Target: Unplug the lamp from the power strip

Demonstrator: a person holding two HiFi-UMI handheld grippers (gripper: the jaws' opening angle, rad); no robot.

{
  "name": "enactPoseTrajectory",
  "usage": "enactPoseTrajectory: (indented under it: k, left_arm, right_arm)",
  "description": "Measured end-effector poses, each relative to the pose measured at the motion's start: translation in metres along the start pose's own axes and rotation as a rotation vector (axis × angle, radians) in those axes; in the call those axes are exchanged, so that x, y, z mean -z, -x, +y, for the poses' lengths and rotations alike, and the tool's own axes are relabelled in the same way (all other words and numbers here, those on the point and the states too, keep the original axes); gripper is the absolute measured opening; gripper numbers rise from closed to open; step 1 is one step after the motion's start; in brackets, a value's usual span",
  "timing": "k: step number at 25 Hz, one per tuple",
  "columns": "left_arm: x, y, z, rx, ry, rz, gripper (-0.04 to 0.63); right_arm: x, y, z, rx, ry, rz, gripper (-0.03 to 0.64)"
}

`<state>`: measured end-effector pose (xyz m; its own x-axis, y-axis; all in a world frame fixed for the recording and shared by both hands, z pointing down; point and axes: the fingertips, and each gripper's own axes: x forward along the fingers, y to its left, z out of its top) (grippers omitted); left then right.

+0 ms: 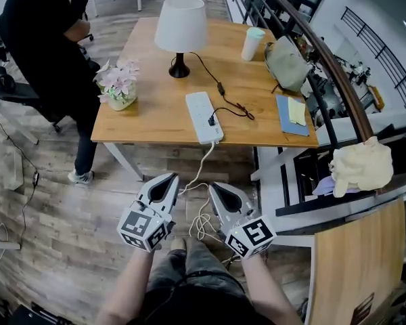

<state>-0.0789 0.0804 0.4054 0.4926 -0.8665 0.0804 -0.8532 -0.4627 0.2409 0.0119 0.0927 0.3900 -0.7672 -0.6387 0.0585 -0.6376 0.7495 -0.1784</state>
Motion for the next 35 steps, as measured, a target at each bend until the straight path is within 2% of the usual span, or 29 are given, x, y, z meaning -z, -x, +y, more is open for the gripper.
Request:
enactPoseTrajectory:
  k: [6,17,27,35]
  left_arm:
    - [0.0,-0.019,0.006,0.02,0.007,0.011,-0.003]
    - [-0.002,-0.08,0.021,0.045,0.021,0.027,-0.003]
    - [0.005,-0.127,0.042,0.035,0.009,0.063,-0.003]
    - [0.016,-0.163,0.057,0.007,0.005,0.11,-0.003]
  right_arm:
    - [-0.001,-0.008,-0.012,0.015,0.0,0.011,0.008]
    - [-0.005,-0.037,-0.069,0.055,-0.009,0.044,0.008]
    - [0.003,-0.074,-0.113,0.057,-0.027,0.086,0.008]
    - [0.017,-0.104,-0.155,0.097,-0.03,0.149,0.008]
